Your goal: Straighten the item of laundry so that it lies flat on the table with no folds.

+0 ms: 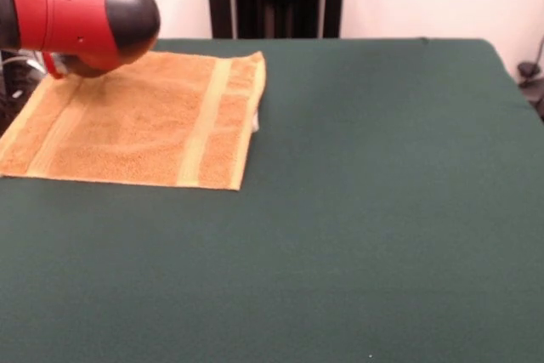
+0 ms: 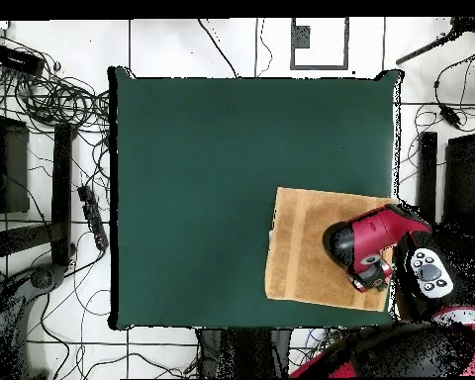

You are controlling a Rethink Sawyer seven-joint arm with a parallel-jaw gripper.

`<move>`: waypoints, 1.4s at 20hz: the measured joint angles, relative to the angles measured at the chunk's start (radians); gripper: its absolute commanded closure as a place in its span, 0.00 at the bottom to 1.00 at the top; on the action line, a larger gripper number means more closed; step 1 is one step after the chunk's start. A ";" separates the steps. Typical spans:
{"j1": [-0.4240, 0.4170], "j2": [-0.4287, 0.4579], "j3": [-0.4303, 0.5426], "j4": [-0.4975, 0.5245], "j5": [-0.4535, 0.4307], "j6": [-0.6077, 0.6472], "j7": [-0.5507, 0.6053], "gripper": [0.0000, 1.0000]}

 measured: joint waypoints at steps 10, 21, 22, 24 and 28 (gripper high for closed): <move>-0.060 0.030 -0.039 -0.009 -0.041 -0.057 -0.002 1.00; -0.246 -0.118 -0.013 0.149 0.085 -0.362 -0.039 1.00; -0.245 -0.129 -0.012 0.157 0.091 -0.365 -0.043 1.00; -0.235 -0.152 -0.012 0.171 0.100 -0.365 -0.053 1.00; -0.196 -0.188 -0.016 0.180 0.102 -0.357 -0.080 1.00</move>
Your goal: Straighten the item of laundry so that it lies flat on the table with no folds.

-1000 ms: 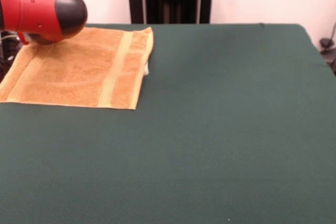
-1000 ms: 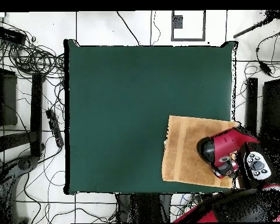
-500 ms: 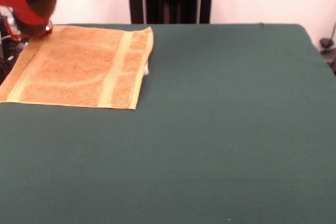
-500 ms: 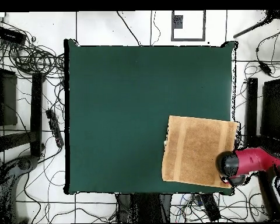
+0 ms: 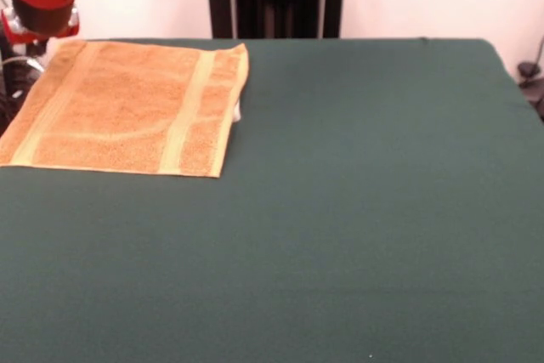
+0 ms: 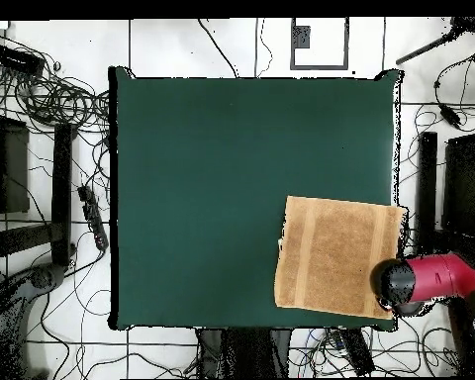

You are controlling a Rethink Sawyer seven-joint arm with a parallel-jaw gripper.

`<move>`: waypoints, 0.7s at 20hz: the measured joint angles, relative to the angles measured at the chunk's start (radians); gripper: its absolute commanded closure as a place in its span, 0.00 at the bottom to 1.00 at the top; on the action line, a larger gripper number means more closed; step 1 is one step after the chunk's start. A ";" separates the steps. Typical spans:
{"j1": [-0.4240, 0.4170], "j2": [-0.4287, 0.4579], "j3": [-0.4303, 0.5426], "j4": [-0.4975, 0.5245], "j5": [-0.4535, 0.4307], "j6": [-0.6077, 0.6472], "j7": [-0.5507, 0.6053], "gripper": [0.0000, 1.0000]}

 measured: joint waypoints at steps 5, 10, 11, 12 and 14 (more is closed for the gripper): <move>0.114 -0.048 -0.033 0.001 0.000 0.078 -0.029 1.00; 0.189 -0.097 -0.033 0.001 0.023 0.143 -0.037 1.00; 0.187 -0.101 -0.029 0.002 0.031 0.143 -0.037 1.00; 0.182 -0.108 -0.022 0.003 0.046 0.143 -0.037 1.00; 0.127 -0.137 0.027 0.020 0.147 0.132 -0.038 1.00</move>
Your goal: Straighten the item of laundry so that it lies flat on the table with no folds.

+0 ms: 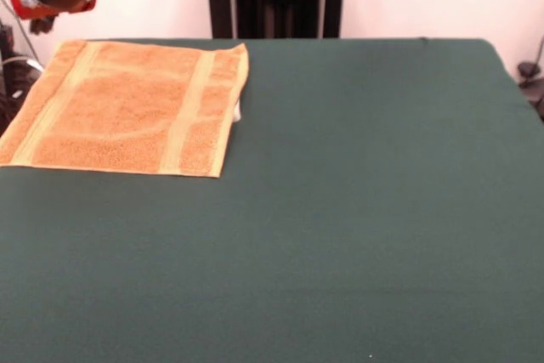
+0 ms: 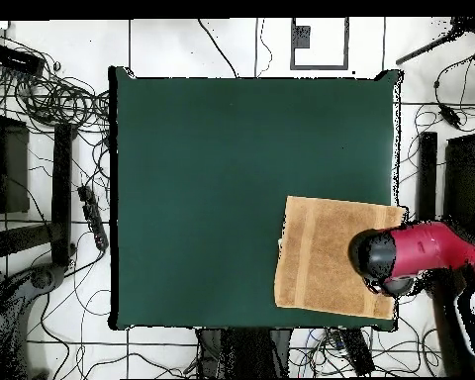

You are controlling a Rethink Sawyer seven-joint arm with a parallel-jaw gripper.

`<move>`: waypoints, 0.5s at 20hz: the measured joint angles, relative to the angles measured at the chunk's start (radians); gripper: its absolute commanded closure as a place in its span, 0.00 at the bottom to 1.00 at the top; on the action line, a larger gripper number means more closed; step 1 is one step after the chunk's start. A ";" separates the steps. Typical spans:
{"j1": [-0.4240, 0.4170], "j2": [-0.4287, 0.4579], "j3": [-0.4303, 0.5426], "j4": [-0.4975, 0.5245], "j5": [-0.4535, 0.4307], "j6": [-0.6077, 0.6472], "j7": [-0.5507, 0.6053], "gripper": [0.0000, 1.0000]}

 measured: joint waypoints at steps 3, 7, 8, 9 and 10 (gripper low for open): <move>-0.079 -0.021 0.063 0.027 0.110 -0.034 -0.003 1.00; -0.204 -0.042 0.159 0.074 0.254 -0.105 -0.004 1.00; -0.222 -0.045 0.173 0.081 0.271 -0.116 -0.004 1.00; -0.250 -0.049 0.196 0.093 0.301 -0.128 -0.004 1.00; -0.261 -0.050 0.207 0.097 0.311 -0.131 -0.004 1.00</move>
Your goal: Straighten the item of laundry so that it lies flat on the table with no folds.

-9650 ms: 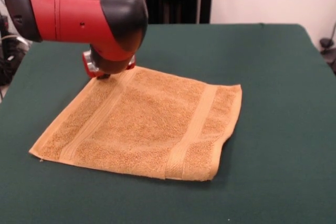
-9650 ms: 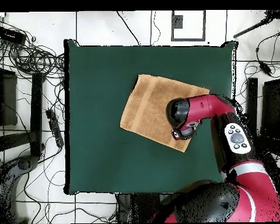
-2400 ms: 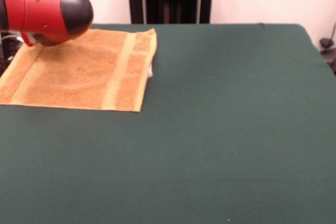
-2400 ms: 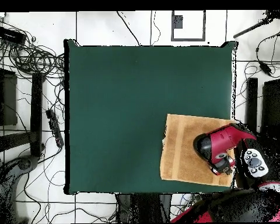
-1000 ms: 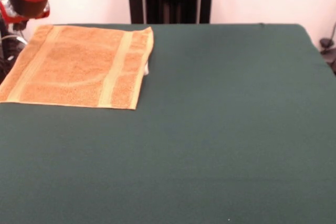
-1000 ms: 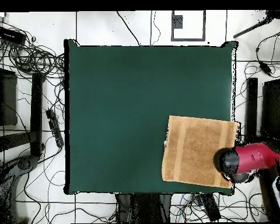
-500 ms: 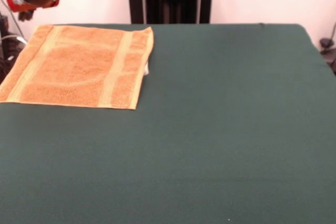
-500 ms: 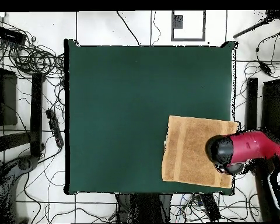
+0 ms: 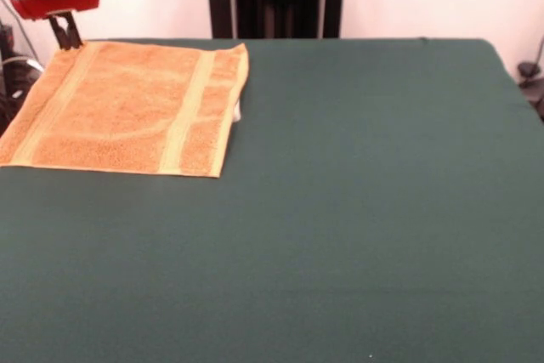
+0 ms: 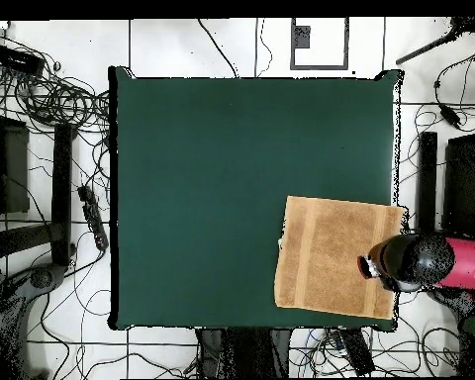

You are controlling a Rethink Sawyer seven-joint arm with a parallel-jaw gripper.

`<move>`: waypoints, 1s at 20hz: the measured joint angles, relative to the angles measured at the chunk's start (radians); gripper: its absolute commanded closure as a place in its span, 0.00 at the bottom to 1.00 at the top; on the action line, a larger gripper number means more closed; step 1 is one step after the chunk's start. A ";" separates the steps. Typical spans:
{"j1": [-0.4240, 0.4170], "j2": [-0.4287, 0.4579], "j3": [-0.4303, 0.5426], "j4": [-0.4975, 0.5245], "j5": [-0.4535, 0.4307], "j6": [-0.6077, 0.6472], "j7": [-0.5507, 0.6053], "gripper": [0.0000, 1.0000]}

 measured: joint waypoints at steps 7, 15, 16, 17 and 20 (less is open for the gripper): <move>-0.051 -0.024 0.084 0.046 0.057 -0.001 0.000 1.00; -0.058 0.004 0.149 0.086 0.058 -0.067 0.000 1.00; -0.057 0.013 0.154 0.089 0.058 -0.085 0.000 1.00; -0.054 0.028 0.160 0.091 0.055 -0.115 0.000 1.00; -0.030 0.074 0.162 0.088 0.039 -0.184 0.000 1.00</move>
